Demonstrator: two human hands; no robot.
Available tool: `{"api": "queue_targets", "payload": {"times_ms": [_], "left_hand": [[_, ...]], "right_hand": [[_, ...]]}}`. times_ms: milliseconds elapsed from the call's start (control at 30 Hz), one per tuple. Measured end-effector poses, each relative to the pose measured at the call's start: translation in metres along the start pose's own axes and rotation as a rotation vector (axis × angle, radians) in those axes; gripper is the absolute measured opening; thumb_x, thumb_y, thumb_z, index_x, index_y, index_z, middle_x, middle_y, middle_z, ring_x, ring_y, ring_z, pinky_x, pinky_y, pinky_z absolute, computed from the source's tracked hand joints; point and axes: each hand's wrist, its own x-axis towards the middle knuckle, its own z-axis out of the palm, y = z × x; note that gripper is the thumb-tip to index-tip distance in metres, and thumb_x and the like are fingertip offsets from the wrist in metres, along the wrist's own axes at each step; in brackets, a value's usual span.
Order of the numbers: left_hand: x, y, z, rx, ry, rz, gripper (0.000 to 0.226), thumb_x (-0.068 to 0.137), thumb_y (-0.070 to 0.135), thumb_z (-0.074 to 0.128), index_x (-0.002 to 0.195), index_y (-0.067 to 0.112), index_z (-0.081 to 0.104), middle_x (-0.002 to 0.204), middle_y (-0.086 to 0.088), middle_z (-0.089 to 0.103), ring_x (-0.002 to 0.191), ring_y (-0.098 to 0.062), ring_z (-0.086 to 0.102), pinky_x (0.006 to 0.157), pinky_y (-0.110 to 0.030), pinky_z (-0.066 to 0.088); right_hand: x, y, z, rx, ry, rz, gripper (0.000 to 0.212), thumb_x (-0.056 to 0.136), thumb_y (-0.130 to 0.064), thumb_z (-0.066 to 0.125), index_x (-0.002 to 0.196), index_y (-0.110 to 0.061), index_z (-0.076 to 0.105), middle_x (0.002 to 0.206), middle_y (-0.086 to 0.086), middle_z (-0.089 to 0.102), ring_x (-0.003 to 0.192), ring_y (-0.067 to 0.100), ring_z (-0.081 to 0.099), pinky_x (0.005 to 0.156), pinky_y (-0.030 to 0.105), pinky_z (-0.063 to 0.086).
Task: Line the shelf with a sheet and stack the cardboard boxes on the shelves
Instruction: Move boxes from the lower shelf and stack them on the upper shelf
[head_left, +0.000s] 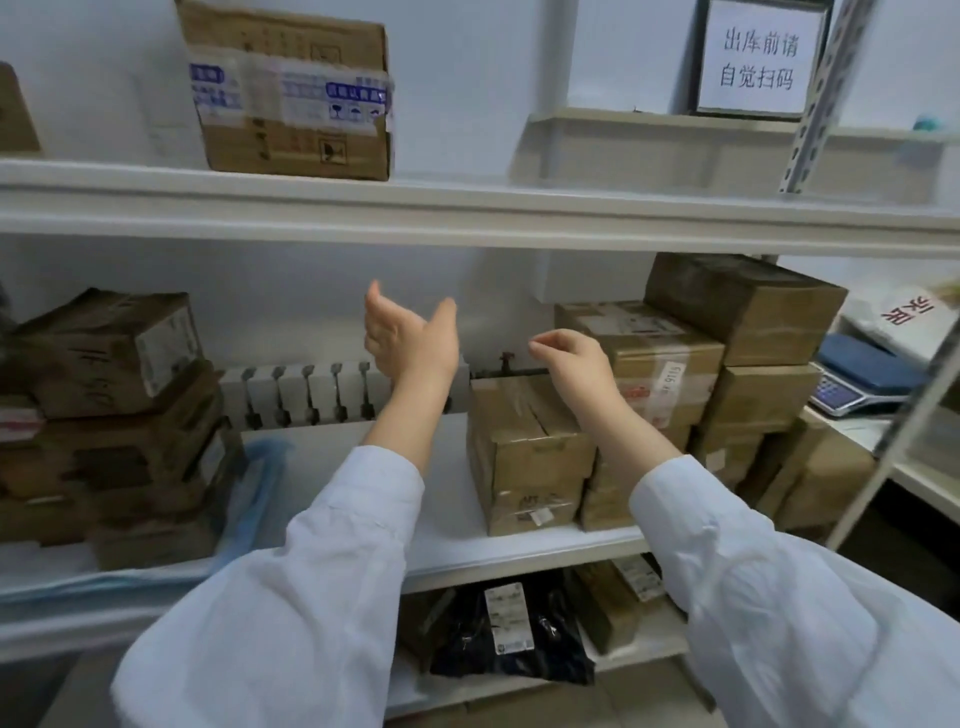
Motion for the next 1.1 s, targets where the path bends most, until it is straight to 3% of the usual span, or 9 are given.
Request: {"api": "queue_targets", "payload": {"times_ms": [167, 300, 400, 500, 733, 800, 867, 933, 1100], "left_hand": [[-0.002, -0.039, 0.040, -0.048, -0.134, -0.315, 0.069, 0.089, 0.029, 0.058, 0.144, 0.015, 0.019, 0.147, -0.010, 0.032, 0.132, -0.031, 0.035, 0.101, -0.038, 0.034], [-0.008, -0.073, 0.062, -0.091, -0.238, -0.558, 0.078, 0.091, 0.030, 0.057, 0.149, 0.013, 0.008, 0.154, -0.011, 0.022, 0.138, -0.034, 0.027, 0.108, -0.045, 0.029], [-0.013, -0.090, 0.072, -0.100, -0.274, -0.657, 0.072, 0.092, 0.032, 0.056, 0.148, 0.012, 0.016, 0.153, -0.013, 0.024, 0.137, -0.032, 0.029, 0.108, -0.043, 0.029], [-0.020, -0.103, 0.080, -0.135, -0.305, -0.743, 0.066, 0.091, 0.037, 0.055, 0.147, 0.014, 0.026, 0.152, -0.012, 0.028, 0.138, -0.031, 0.028, 0.109, -0.042, 0.028], [-0.040, -0.111, 0.091, -0.216, -0.407, -0.877, 0.069, 0.092, 0.043, 0.053, 0.146, 0.009, 0.026, 0.152, -0.014, 0.028, 0.139, -0.032, 0.026, 0.110, -0.044, 0.024], [-0.047, -0.111, 0.093, -0.256, -0.432, -0.918, 0.056, 0.095, 0.041, 0.049, 0.139, 0.008, 0.038, 0.132, -0.016, 0.048, 0.130, -0.035, 0.039, 0.104, -0.043, 0.032], [-0.049, -0.114, 0.095, -0.288, -0.457, -0.959, 0.038, 0.092, 0.045, 0.052, 0.103, 0.009, 0.053, 0.084, -0.013, 0.067, 0.093, -0.035, 0.057, 0.085, -0.043, 0.044], [-0.047, -0.115, 0.094, -0.322, -0.452, -0.961, 0.040, 0.091, 0.046, 0.054, 0.076, 0.009, 0.048, 0.042, -0.008, 0.061, 0.069, -0.027, 0.054, 0.068, -0.039, 0.045], [-0.039, -0.127, 0.098, -0.348, -0.415, -0.902, 0.029, 0.091, 0.039, 0.053, 0.075, 0.016, 0.055, 0.039, -0.004, 0.060, 0.050, -0.025, 0.064, 0.068, -0.035, 0.048]], "right_hand": [[0.016, 0.050, 0.000, -0.094, -0.136, 0.330, 0.048, 0.094, -0.033, 0.055, 0.135, -0.010, 0.047, 0.135, 0.008, 0.052, 0.119, 0.025, 0.051, 0.085, 0.029, 0.041], [0.029, 0.080, 0.008, -0.201, -0.249, 0.592, 0.078, 0.089, -0.045, 0.057, 0.149, -0.010, 0.022, 0.151, 0.014, 0.032, 0.136, 0.033, 0.035, 0.110, 0.043, 0.034], [0.034, 0.096, 0.010, -0.228, -0.238, 0.651, 0.084, 0.089, -0.050, 0.054, 0.151, -0.012, 0.011, 0.156, 0.014, 0.020, 0.141, 0.036, 0.024, 0.115, 0.047, 0.026], [0.036, 0.106, 0.014, -0.216, -0.188, 0.664, 0.084, 0.089, -0.049, 0.055, 0.150, -0.012, 0.011, 0.154, 0.017, 0.019, 0.139, 0.038, 0.025, 0.112, 0.048, 0.028], [0.032, 0.120, 0.013, -0.125, -0.165, 0.726, 0.088, 0.090, -0.043, 0.057, 0.151, -0.019, -0.001, 0.156, 0.018, 0.008, 0.139, 0.039, 0.023, 0.110, 0.049, 0.027], [0.030, 0.124, 0.011, -0.088, -0.153, 0.723, 0.086, 0.091, -0.041, 0.056, 0.151, -0.020, -0.002, 0.155, 0.017, 0.011, 0.139, 0.038, 0.024, 0.109, 0.049, 0.028], [0.028, 0.127, 0.012, -0.047, -0.141, 0.708, 0.086, 0.091, -0.039, 0.056, 0.151, -0.020, -0.003, 0.155, 0.015, 0.012, 0.139, 0.037, 0.024, 0.110, 0.050, 0.026], [0.025, 0.130, 0.015, -0.005, -0.133, 0.682, 0.088, 0.090, -0.037, 0.058, 0.151, -0.021, -0.004, 0.155, 0.014, 0.012, 0.139, 0.037, 0.025, 0.112, 0.051, 0.027], [0.017, 0.139, 0.017, 0.032, -0.149, 0.600, 0.089, 0.088, -0.035, 0.061, 0.151, -0.026, -0.002, 0.153, 0.014, 0.016, 0.137, 0.037, 0.028, 0.111, 0.051, 0.029]]}}
